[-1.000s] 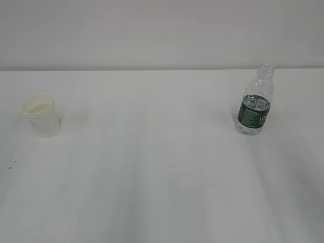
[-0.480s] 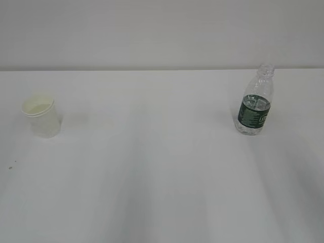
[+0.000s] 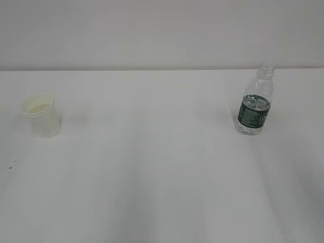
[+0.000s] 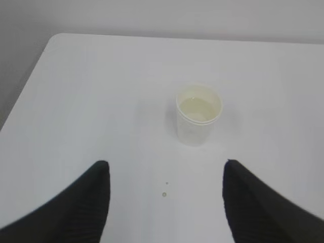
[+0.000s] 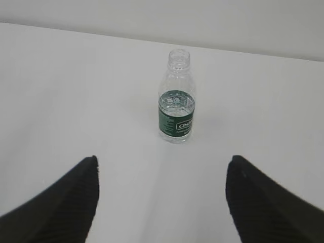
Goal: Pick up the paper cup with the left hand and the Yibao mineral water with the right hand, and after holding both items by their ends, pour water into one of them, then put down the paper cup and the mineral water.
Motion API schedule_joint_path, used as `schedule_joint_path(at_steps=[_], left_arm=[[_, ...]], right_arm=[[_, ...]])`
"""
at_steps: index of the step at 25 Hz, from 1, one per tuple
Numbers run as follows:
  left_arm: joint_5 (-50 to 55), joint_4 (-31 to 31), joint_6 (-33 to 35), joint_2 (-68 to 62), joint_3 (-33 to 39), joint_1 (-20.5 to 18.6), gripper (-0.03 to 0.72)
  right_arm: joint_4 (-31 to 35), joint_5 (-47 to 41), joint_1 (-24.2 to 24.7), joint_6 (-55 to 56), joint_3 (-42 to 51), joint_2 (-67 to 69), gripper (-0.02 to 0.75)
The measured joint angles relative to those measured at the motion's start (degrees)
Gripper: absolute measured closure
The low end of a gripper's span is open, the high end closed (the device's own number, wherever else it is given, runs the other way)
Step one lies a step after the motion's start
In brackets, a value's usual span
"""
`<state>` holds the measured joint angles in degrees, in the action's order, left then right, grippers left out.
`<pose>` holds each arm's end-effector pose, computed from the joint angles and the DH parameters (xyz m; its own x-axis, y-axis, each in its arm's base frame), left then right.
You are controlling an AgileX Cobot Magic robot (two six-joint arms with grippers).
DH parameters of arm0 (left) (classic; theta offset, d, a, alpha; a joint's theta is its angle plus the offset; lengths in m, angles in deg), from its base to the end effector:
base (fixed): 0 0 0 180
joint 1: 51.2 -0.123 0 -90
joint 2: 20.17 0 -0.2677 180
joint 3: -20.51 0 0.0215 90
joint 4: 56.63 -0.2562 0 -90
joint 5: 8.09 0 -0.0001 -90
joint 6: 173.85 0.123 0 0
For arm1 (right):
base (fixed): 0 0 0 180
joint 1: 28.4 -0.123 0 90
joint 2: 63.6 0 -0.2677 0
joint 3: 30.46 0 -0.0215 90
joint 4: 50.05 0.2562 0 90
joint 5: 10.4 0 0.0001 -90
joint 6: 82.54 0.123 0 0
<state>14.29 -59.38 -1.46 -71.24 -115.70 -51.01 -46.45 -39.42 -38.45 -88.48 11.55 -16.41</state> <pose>0.1982 0.0016 0.2746 -0.4544 -0.0868 -0.8865 -0.0533 0.9961 -0.0702 0.1788 0.0355 0.2863 -0.4545 -0.1300 -0.8812 -0.2233 0.9743 -0.0286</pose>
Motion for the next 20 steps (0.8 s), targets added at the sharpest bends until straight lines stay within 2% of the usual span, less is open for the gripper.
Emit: schedule_joint_path(at_steps=[13, 20], left_arm=[[4.9, 0.6, 0.0, 0.0, -0.1, 0.0, 0.202], [10.3, 1.0, 0.0, 0.0, -3.4, 0.0, 0.221]], right_arm=[[-0.1, -6.8, 0.0, 0.0, 0.0, 0.0, 0.148], [-0.1, -9.6, 0.0, 0.0, -1.5, 0.0, 0.148]])
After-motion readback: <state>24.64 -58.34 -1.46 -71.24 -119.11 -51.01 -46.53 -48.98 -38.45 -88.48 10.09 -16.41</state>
